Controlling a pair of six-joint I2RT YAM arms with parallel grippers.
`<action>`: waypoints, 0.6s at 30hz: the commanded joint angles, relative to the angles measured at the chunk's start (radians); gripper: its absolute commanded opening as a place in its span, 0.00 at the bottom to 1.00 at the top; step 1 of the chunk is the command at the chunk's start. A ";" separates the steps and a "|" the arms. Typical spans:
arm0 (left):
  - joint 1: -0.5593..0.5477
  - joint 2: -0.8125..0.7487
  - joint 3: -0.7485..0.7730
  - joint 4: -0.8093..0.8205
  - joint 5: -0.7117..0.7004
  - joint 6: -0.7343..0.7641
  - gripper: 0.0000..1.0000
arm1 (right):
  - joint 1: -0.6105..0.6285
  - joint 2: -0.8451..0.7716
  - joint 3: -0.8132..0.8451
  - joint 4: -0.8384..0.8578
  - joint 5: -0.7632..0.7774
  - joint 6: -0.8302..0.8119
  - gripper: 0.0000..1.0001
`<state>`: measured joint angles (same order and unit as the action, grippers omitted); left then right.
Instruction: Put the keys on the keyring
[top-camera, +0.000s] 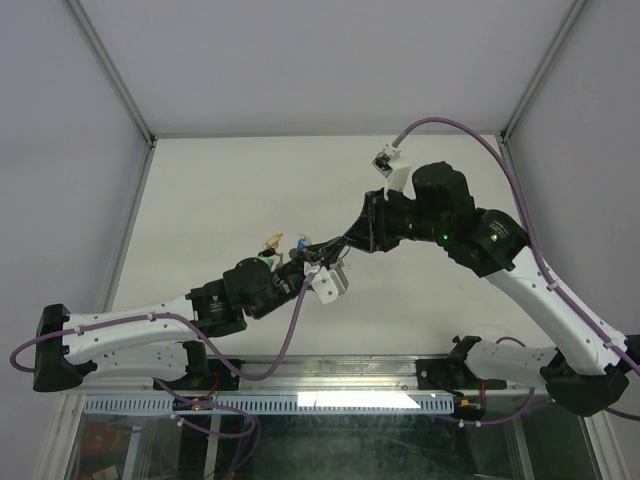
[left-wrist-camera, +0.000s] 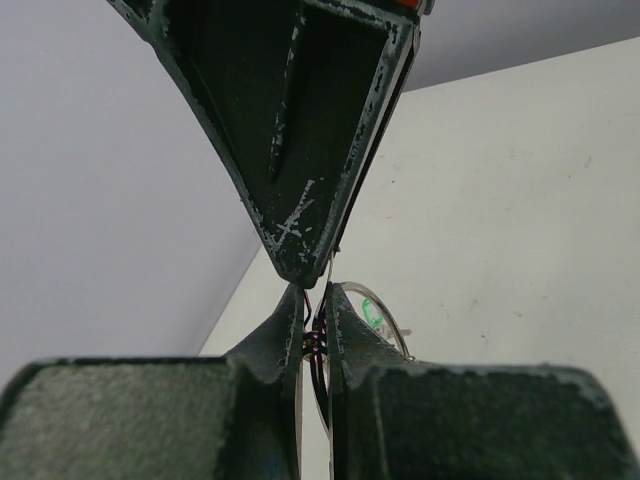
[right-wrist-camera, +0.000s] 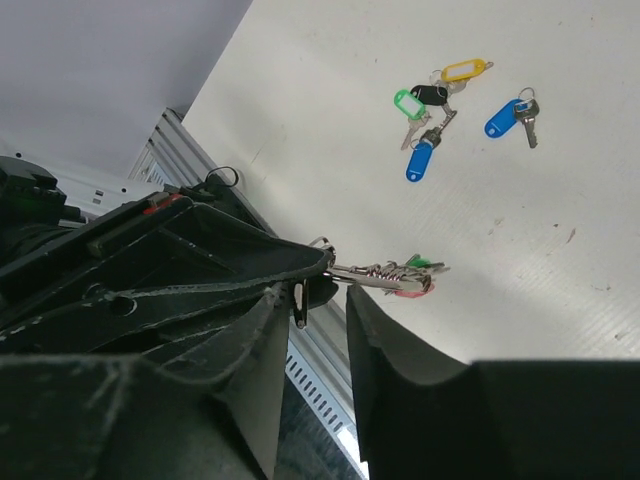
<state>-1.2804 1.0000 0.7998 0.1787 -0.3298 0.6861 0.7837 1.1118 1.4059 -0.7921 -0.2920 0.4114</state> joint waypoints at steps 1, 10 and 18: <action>0.011 -0.032 0.041 0.048 0.012 -0.014 0.00 | 0.005 0.007 0.041 0.028 -0.021 -0.016 0.27; 0.014 -0.032 0.037 0.053 -0.006 -0.008 0.00 | 0.006 0.014 0.041 0.050 -0.068 -0.040 0.00; 0.019 -0.037 0.024 0.079 -0.018 -0.009 0.22 | 0.005 0.023 0.048 0.060 -0.097 -0.051 0.00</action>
<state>-1.2743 0.9939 0.7998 0.1719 -0.3355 0.6884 0.7860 1.1328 1.4063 -0.7834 -0.3424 0.3813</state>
